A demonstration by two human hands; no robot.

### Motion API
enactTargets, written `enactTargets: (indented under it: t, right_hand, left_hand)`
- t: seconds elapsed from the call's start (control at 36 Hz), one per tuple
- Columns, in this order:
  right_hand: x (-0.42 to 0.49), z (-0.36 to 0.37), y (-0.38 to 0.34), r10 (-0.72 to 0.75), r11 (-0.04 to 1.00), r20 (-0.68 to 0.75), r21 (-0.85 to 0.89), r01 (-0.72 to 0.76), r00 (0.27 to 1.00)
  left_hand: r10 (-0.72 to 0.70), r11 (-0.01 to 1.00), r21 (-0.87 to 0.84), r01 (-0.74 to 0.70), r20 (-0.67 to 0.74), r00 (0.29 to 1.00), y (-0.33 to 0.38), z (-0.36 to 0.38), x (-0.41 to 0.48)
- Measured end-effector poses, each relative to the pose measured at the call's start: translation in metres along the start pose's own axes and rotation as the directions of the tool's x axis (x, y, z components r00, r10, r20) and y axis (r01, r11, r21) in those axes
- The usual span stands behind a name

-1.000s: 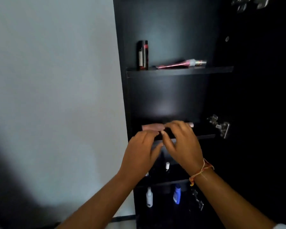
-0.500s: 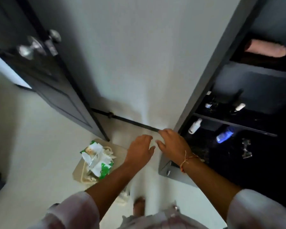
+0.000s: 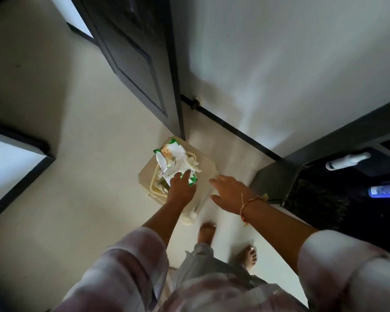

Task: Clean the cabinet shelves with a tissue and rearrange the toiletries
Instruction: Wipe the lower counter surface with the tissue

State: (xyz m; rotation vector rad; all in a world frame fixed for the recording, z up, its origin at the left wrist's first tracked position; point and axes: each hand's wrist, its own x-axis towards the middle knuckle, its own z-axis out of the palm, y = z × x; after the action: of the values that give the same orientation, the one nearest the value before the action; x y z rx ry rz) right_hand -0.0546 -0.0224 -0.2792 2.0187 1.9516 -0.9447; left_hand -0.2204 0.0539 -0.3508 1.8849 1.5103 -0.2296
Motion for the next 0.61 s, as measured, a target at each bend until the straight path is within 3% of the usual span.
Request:
enactTargets:
  t: [0.39, 0.5, 0.61]
  right_hand:
    - [0.000, 0.017, 0.044, 0.129, 0.992, -0.010, -0.015, -0.129, 0.992]
    - [-0.004, 0.023, 0.052, 0.149, 0.989, 0.007, 0.002, -0.149, 0.989]
    - [-0.008, 0.025, 0.058, 0.166, 0.986, 0.020, 0.013, -0.166, 0.986]
  left_hand:
    - [-0.137, 0.982, -0.105, 0.156, 0.172, 0.976, 0.017, 0.013, 0.070]
    - [-0.143, 0.976, -0.149, 0.159, 0.110, 0.984, 0.014, 0.015, 0.074]
    - [-0.151, 0.955, -0.275, 0.112, -0.124, 0.981, 0.016, 0.012, 0.072]
